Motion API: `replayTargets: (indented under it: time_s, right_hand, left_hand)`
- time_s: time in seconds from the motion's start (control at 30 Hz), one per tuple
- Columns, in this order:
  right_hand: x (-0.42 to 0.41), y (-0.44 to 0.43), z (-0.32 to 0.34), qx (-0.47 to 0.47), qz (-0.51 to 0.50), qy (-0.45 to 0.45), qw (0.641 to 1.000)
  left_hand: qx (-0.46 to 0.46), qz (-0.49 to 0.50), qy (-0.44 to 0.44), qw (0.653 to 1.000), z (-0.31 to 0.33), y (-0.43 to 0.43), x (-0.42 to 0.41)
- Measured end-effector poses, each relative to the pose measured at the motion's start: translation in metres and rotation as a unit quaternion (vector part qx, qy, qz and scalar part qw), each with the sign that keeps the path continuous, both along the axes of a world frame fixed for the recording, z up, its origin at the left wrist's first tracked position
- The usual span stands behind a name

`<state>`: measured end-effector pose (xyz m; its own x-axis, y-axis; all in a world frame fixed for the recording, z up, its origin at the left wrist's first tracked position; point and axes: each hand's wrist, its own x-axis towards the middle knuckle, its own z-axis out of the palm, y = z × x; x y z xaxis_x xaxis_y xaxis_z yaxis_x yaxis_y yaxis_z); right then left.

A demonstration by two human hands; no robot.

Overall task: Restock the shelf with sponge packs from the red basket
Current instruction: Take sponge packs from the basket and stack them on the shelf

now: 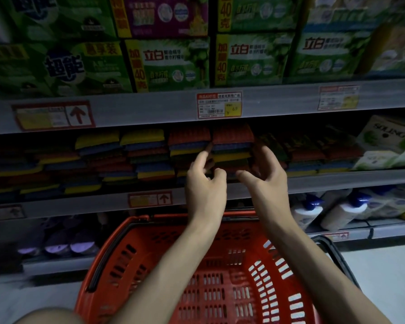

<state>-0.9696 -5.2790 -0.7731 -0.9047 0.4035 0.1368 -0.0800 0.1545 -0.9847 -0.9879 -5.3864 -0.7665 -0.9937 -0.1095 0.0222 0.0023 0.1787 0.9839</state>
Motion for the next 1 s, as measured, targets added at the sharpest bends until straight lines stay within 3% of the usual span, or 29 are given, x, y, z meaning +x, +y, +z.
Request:
replayTargets:
  time_s: [0.53, 1.0]
  right_hand:
    - [0.003, -0.001, 0.000, -0.038, -0.041, 0.002, 0.998]
    - [0.014, 0.004, 0.006, 0.000, -0.037, -0.007, 0.999]
  left_hand:
    - [0.008, 0.009, -0.012, 1.000, -0.011, -0.002, 0.004]
    - [-0.005, -0.045, 0.029, 0.999, -0.011, -0.025, 0.019]
